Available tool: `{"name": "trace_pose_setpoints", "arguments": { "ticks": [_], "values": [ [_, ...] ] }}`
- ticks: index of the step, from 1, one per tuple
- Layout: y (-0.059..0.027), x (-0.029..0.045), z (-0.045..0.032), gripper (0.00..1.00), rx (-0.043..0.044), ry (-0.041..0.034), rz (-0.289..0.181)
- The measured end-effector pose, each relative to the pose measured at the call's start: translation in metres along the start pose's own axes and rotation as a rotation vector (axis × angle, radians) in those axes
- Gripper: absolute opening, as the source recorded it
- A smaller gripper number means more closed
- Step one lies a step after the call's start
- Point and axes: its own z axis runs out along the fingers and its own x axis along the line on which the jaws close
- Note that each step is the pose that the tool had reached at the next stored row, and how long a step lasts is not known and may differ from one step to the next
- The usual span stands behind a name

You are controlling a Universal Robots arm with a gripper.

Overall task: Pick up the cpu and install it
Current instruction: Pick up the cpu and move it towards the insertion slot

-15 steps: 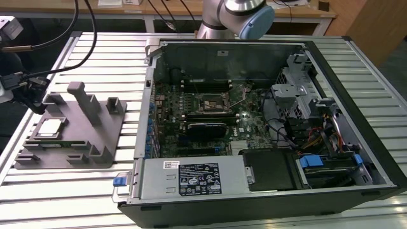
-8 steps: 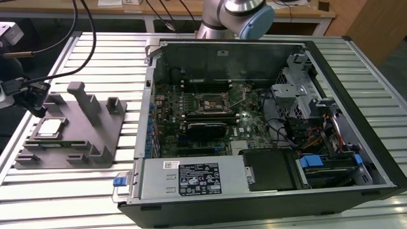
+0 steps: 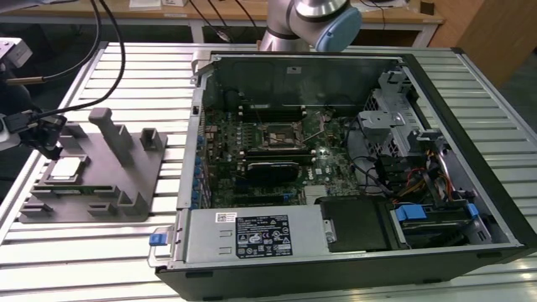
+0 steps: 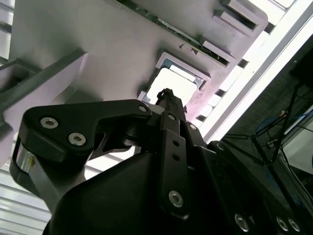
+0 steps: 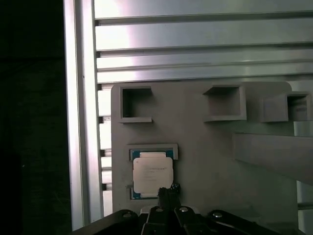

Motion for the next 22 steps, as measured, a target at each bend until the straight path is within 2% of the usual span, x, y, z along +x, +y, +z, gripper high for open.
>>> {"name": "trace_pose_setpoints", "arguments": {
  "ticks": [14, 22],
  "values": [
    [-0.0011, 0.0046, 0.0229, 0.11, -0.0002, 0.0002, -0.007],
    [0.001, 0.0074, 0.0321, 0.11, -0.0003, 0.0007, -0.014]
  ]
}}
